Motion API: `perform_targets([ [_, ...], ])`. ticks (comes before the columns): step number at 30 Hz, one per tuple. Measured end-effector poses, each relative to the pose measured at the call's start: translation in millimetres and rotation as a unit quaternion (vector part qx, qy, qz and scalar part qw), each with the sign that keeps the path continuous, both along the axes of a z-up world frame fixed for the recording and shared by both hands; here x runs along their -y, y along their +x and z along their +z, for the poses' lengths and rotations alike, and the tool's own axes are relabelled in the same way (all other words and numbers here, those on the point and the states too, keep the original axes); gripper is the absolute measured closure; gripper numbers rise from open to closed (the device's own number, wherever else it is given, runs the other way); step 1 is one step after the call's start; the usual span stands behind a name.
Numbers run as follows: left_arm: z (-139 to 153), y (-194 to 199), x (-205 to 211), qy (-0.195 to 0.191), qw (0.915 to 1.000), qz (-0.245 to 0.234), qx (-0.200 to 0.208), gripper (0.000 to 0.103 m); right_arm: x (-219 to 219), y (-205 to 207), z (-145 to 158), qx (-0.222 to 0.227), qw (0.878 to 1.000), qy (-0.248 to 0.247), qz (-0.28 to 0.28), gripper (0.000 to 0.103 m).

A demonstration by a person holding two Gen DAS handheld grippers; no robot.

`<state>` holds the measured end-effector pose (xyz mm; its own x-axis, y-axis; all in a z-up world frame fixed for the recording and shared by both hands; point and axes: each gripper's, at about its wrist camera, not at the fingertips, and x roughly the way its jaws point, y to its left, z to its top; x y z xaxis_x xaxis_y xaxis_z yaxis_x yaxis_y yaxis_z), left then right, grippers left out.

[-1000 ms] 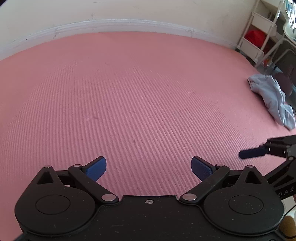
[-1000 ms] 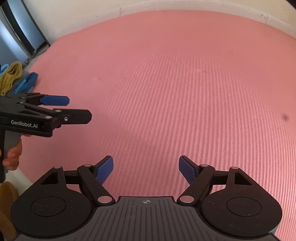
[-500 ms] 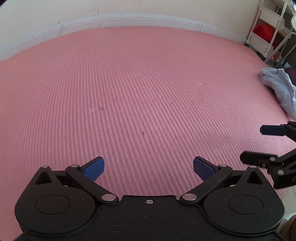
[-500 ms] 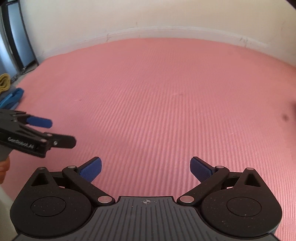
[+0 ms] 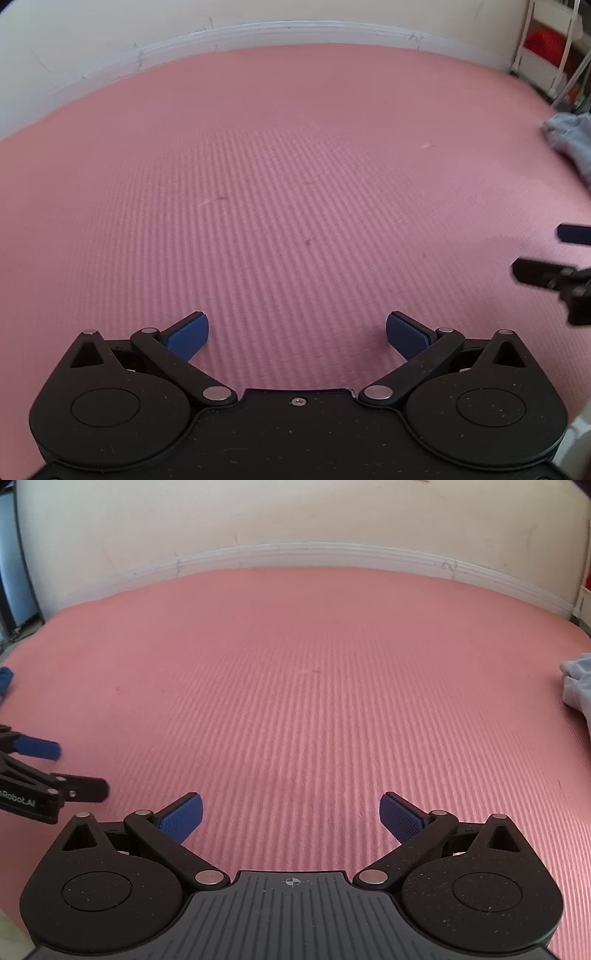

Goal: Fold clothes

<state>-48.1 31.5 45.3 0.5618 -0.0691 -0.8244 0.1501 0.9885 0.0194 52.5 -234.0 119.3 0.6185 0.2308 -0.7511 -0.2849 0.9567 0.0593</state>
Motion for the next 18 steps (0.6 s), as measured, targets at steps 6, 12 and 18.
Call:
perform_targets([
  [6, -0.5, -7.9, -1.1, 0.001, 0.9999, 0.006, 0.012, 0.001, 0.4, 2.7, -6.2, 0.0, 1.0, -0.008, -0.014, 0.0],
  [12, -0.7, -11.4, -1.7, 0.001, 0.9998, 0.008, 0.02, 0.001, -3.8, 5.0, -11.5, -0.004, 1.0, -0.013, -0.009, 0.0],
  [18, -2.6, -13.1, 1.6, 0.001, 0.9996, 0.012, 0.025, 0.001, -6.4, 8.3, -17.3, -0.008, 1.0, -0.02, -0.009, 0.0],
])
